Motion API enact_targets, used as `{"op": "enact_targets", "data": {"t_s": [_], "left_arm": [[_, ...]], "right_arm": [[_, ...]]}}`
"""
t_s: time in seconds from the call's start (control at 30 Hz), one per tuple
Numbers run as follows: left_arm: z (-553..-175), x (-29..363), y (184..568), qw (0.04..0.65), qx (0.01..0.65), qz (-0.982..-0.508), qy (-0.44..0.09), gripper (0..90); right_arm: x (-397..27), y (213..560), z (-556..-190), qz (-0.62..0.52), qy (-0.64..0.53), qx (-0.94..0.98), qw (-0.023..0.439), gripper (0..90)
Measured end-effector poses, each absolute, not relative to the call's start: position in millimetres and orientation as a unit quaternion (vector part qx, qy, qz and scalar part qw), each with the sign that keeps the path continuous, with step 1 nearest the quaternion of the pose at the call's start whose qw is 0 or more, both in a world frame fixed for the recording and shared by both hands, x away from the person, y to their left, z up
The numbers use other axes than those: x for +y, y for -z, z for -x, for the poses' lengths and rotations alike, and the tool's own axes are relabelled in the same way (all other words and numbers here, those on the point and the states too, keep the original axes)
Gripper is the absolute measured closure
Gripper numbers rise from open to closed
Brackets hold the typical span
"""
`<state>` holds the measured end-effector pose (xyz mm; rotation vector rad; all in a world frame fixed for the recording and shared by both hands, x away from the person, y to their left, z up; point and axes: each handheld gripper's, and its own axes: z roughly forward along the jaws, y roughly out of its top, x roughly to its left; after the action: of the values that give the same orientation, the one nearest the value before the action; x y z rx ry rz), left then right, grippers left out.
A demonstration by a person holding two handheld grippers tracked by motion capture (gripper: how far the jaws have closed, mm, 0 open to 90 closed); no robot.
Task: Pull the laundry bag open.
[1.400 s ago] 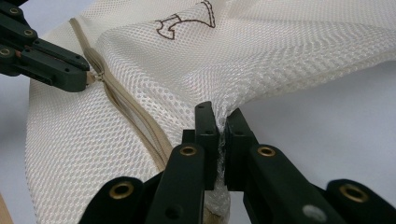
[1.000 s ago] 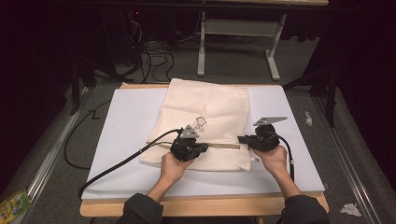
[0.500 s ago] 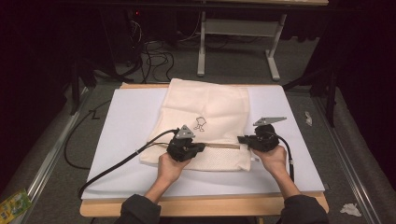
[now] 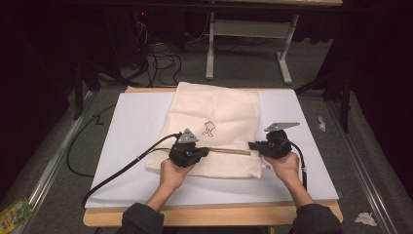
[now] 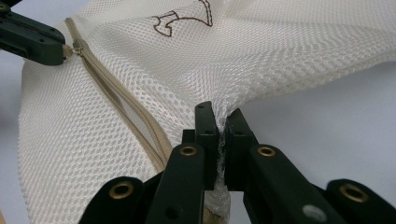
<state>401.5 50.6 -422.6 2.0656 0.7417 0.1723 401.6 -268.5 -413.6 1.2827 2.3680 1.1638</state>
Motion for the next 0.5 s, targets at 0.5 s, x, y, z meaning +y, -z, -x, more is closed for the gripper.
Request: {"op": "enact_targets", "data": {"t_s": [0.5], "left_arm": [[-402.6,59.1,419.3,0.456,0.304,-0.834,-0.073,87.3]], "right_arm": [[-268.4,415.5,-401.2,-0.437,-0.394,0.802,0.101,88.3]]}}
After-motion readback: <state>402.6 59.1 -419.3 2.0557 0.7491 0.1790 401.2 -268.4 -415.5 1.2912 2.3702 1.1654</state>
